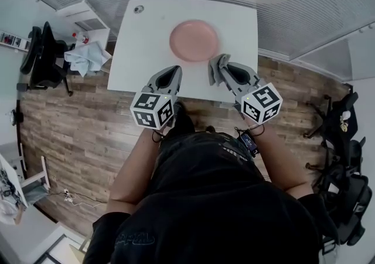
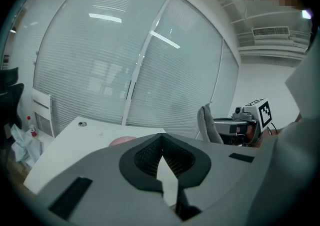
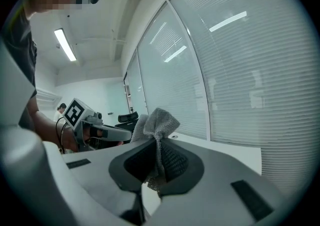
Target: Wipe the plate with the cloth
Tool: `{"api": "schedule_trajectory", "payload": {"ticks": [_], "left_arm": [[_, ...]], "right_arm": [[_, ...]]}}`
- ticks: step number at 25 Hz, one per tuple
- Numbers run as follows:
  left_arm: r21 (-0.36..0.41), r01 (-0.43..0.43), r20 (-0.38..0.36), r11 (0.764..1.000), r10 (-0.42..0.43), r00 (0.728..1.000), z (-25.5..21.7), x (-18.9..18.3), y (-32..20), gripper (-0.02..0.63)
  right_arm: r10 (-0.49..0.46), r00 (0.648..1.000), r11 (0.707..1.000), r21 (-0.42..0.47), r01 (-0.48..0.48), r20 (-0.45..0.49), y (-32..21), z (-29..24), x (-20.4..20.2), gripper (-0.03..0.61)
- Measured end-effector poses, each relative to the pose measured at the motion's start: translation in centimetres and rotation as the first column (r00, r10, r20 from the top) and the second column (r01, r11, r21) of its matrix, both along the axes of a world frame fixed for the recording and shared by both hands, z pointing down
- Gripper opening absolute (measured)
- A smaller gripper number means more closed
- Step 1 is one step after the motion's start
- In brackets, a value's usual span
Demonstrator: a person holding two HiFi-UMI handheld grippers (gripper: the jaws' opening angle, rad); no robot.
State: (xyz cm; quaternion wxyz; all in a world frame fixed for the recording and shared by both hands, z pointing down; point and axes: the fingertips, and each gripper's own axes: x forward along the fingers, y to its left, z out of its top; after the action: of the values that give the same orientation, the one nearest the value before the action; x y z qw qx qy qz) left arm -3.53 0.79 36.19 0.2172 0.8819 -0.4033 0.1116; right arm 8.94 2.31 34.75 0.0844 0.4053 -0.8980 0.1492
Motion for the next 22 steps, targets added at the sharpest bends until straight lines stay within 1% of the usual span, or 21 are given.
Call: {"api": "schedule_trajectory", "payload": {"ticks": [6, 11, 16, 22], "left_arm": [[0.023, 0.0, 0.011, 1.0, 0.0, 1.0, -1.2, 2.4, 6.1, 0.016], [0.041, -0.014, 0.021, 0.999, 0.013, 1.0, -2.3, 3.8, 10.1, 0.017], [0.058, -0.038, 0.019, 0.998, 0.037, 0.999, -3.5, 3.7, 12.1, 0.016], [0.072, -0.085, 0.018, 0.994, 0.084, 0.996, -4.0, 3.3, 13.6, 0.016]], "right_arm": [[-0.035, 0.999, 0.999, 0.011, 0.035, 0.02, 5.5, -0.5, 1.4, 0.037], [-0.051, 0.998, 0.999, 0.015, 0.05, 0.04, 9.2, -0.9, 2.2, 0.037], [-0.053, 0.997, 0.998, 0.021, 0.052, 0.052, 11.4, -1.7, 1.6, 0.037], [-0.04, 0.997, 0.999, 0.017, 0.039, 0.065, 13.2, -1.9, -0.2, 0.037]]}}
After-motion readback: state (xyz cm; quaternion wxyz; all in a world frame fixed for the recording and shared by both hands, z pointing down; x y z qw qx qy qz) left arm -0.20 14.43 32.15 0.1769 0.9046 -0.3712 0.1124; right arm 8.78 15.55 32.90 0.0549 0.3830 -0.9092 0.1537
